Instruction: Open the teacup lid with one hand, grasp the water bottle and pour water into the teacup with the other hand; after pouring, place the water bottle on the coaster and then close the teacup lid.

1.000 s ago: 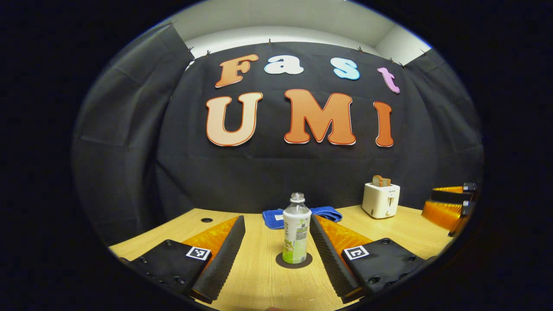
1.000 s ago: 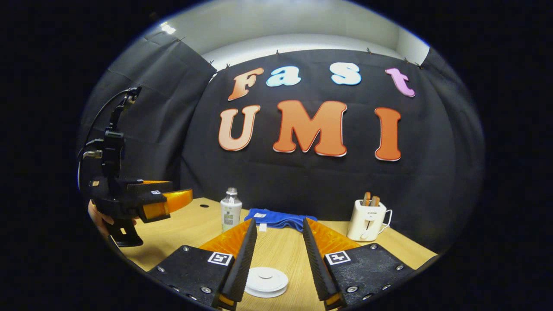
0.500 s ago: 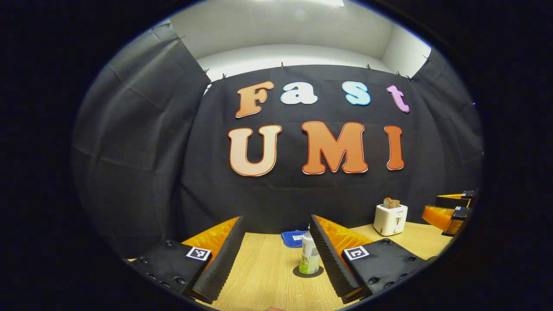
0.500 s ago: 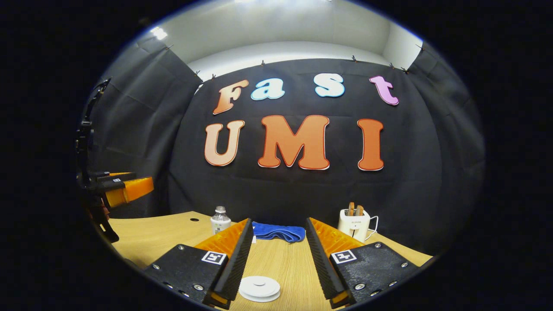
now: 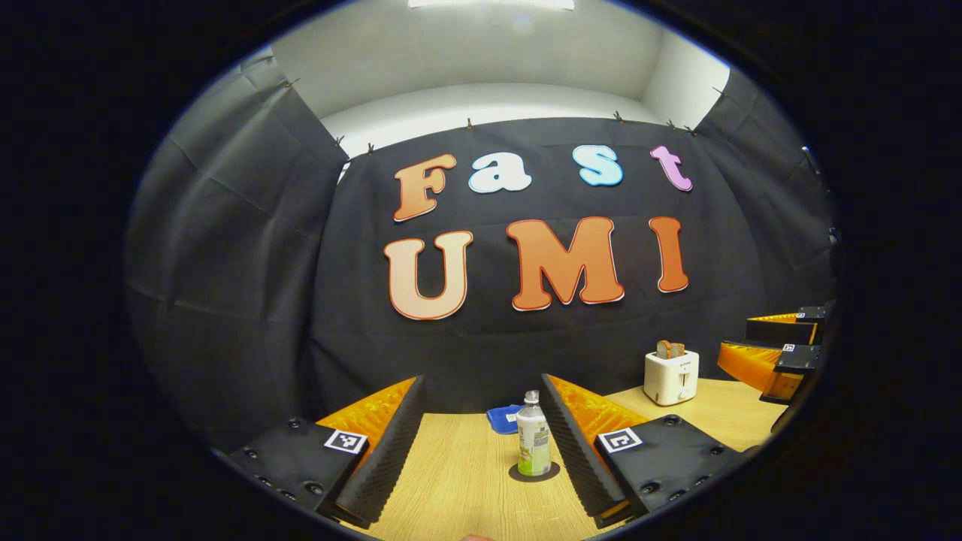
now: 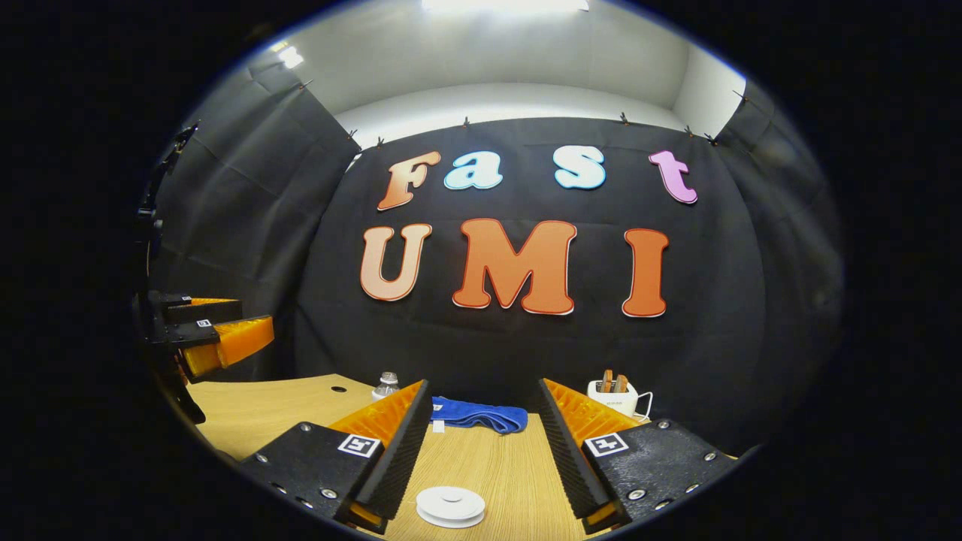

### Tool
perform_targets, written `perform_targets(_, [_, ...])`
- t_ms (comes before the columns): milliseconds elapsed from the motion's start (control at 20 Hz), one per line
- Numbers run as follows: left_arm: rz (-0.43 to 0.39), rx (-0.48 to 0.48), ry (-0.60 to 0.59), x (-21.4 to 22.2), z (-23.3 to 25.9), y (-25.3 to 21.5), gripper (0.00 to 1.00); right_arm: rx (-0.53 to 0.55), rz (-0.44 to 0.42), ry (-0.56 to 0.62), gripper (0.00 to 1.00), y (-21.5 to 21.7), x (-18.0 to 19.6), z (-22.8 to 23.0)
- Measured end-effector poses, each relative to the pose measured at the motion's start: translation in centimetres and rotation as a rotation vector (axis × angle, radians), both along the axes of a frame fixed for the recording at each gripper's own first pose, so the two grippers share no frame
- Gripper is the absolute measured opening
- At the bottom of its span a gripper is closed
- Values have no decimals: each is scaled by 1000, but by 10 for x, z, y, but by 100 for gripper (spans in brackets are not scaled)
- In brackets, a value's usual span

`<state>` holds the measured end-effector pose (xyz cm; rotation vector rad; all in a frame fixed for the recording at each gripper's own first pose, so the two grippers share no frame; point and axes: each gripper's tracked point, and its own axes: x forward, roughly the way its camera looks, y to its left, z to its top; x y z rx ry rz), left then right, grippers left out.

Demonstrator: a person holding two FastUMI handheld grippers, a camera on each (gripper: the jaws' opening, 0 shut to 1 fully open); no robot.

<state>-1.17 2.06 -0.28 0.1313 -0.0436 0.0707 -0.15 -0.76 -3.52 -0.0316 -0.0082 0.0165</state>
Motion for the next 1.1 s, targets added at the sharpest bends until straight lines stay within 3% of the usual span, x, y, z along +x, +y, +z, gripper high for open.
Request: perform_targets(1100, [-6, -17, 21, 2, -7, 2, 96, 0, 25, 26, 87, 11, 3, -9])
